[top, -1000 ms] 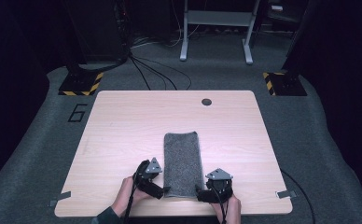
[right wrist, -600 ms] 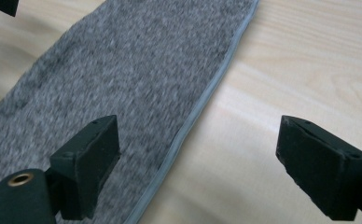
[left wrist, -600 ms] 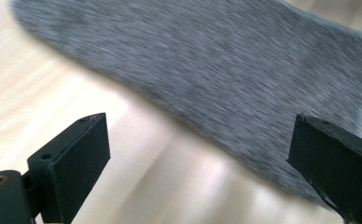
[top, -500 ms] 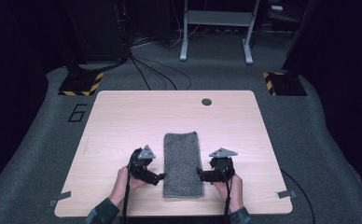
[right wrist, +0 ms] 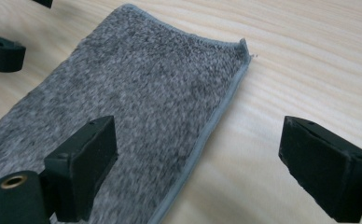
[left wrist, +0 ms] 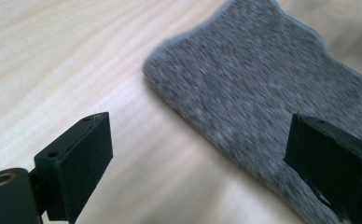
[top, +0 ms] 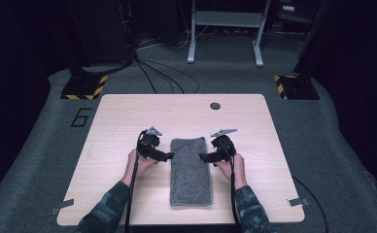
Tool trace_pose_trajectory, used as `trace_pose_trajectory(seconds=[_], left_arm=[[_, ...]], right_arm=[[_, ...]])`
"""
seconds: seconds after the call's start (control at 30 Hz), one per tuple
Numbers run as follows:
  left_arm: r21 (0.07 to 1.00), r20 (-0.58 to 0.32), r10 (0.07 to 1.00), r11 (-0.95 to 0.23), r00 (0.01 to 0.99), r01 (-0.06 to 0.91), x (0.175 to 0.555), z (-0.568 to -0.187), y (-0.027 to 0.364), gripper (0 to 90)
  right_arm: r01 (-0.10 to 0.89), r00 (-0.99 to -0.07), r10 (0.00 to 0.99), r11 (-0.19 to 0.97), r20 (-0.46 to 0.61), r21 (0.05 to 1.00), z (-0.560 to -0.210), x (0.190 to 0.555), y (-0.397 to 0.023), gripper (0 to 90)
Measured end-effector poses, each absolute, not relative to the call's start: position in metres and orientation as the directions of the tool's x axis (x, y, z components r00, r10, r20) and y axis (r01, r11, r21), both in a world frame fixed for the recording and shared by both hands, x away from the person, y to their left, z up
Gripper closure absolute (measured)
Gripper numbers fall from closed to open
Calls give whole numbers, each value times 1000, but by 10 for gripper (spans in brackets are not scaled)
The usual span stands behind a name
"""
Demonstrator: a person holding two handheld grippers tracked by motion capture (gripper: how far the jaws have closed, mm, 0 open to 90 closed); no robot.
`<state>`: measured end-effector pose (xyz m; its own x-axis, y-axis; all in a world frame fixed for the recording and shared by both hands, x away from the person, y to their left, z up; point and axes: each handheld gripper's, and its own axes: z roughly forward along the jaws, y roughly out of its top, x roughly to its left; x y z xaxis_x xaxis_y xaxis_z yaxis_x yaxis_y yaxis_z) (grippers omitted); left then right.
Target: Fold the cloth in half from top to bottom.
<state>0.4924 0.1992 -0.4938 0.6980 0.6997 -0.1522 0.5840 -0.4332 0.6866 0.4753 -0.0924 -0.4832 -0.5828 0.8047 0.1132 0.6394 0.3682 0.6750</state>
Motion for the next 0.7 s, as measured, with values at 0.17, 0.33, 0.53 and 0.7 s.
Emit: trace_pose_trajectory(seconds=[0.17, 0.33, 0.53, 0.7], left_arm=[[686, -162, 715, -415, 681, 598, 515, -494, 193, 106], [663, -158, 736, -415, 659, 622, 533, -495, 188, 116], [641, -148, 755, -419, 639, 643, 550, -502, 182, 145], [644, -128, 761, -423, 636, 637, 552, -506, 178, 208]], right_arm=[[639, -580, 810, 383, 91, 667, -486, 498, -83, 143], [661, -568, 814, 362, 123, 658, -488, 517, -80, 180], [675, -550, 826, 353, 123, 648, -495, 539, -76, 297], [700, -534, 836, 353, 126, 621, -502, 546, -72, 418]])
